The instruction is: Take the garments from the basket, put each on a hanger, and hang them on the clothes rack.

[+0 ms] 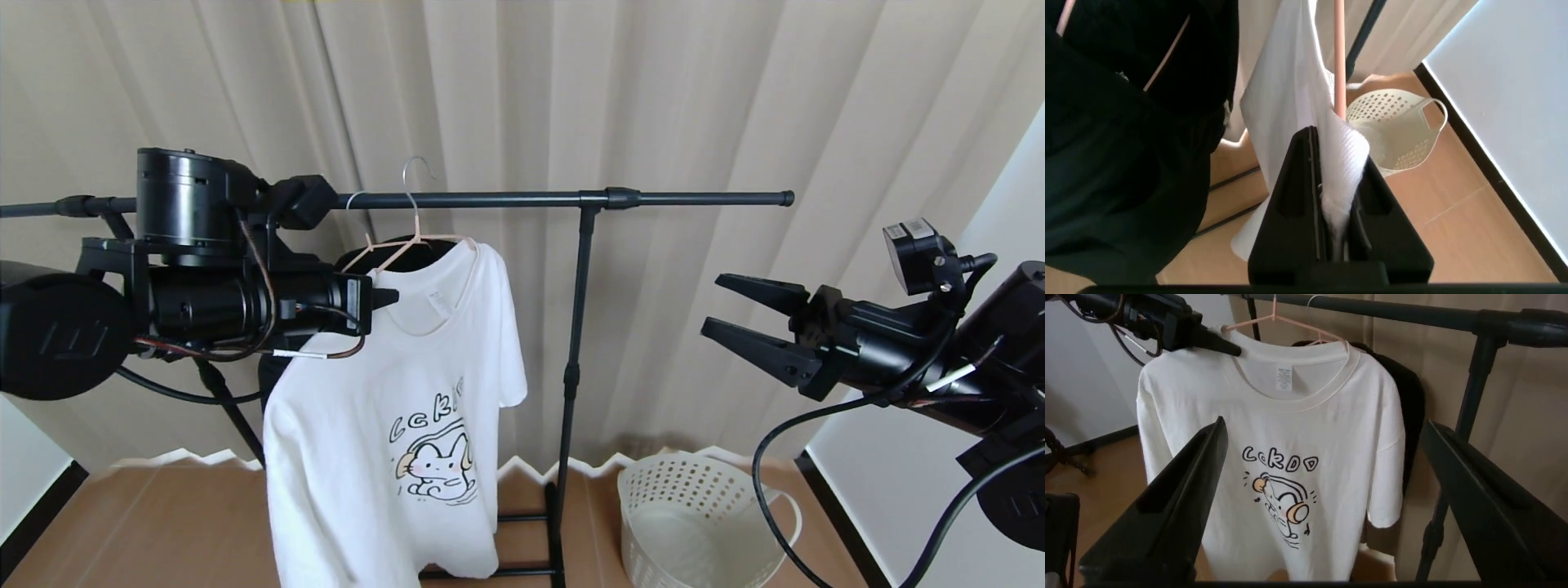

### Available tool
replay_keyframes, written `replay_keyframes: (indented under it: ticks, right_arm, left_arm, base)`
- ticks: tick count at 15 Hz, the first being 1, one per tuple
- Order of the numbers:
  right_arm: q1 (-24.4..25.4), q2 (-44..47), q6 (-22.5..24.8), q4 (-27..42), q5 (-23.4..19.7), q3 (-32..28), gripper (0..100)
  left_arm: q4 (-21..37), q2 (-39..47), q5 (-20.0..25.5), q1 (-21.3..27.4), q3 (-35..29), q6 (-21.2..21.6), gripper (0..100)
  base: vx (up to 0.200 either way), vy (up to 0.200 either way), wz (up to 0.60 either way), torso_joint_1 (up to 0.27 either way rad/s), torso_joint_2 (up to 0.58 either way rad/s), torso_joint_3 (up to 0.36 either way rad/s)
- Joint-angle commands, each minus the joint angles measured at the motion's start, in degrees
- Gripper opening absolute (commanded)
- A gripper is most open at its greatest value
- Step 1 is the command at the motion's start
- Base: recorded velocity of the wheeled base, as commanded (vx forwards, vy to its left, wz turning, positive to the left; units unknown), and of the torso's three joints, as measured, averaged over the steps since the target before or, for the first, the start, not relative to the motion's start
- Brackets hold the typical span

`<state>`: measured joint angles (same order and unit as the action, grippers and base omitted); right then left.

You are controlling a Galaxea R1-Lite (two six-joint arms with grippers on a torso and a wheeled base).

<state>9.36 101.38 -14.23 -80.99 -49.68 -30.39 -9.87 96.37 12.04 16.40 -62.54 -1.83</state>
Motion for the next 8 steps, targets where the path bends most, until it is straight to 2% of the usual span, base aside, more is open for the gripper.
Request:
replay_keyframes:
  ticks: [1,4,6,8]
  right_arm:
    - [0.0,0.1,0.0,0.0,0.0,0.1,100]
    - [0.0,0.0,0.0,0.0,-0.1,0.0,100]
    - [-0.1,0.0,0.0,0.0,0.0,-0.2,100]
    - [-0.4,-0.2,0.0,0.0,0.0,-0.4,100]
  left_arm:
    - [0.0,4.5,-0.4,0.6,-3.7,-0.8,0]
    - [0.0,8.4,-1.8,0.6,-7.6,-1.1,0]
    - [0.4,11.3,-2.7,0.7,-11.6,-4.0,0]
    - [0.6,14.2,-2.7,0.7,-15.7,-5.0,0]
  base:
    - [0.000,0.000,0.00,0.000,0.00,0.000]
    - [0.000,0.000,0.00,0.000,0.00,0.000]
    - [0.000,0.000,0.00,0.000,0.00,0.000]
    - [0.000,0.000,0.00,0.000,0.00,0.000]
